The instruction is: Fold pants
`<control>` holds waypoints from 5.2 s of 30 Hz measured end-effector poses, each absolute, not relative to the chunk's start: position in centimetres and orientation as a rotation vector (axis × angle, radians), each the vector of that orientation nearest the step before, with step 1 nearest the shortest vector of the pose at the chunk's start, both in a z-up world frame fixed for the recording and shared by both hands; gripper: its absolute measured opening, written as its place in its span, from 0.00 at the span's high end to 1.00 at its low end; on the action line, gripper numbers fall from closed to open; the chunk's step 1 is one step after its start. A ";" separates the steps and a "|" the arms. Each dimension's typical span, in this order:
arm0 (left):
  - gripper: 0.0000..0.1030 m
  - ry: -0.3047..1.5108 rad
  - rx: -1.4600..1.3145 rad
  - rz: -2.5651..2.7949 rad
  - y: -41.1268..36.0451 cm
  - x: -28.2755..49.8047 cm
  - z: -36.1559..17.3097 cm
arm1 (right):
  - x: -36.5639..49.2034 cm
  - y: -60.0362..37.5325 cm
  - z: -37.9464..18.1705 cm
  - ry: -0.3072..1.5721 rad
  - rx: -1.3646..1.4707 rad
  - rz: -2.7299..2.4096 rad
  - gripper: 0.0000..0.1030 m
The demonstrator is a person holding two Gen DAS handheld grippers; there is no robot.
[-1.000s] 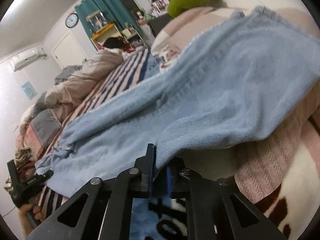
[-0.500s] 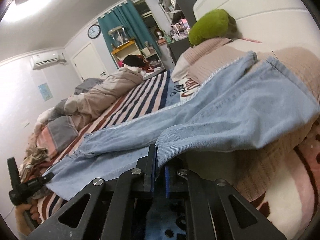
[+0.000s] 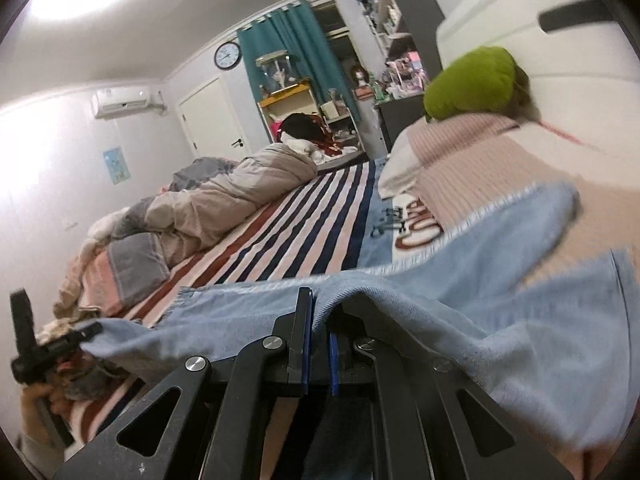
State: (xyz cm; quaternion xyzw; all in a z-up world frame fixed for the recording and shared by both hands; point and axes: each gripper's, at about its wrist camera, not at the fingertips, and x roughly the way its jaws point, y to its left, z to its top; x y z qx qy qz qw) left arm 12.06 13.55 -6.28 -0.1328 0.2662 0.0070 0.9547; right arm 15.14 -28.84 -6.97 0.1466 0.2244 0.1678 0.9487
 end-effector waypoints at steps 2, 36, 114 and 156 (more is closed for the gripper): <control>0.96 0.540 -0.243 0.007 13.5 13.9 -5.7 | 16.5 -28.7 -6.7 0.461 0.283 0.341 0.99; 0.21 0.742 -0.053 -0.043 13.2 34.0 -10.5 | 37.1 -25.1 -13.5 0.809 0.087 0.279 0.47; 0.19 0.601 0.011 -0.246 2.9 28.4 -10.1 | 21.9 -24.9 -18.9 0.859 -0.759 -0.051 0.32; 0.19 0.648 -0.011 -0.181 3.1 29.9 -12.3 | 29.7 -33.9 -6.5 0.776 -0.343 0.106 0.61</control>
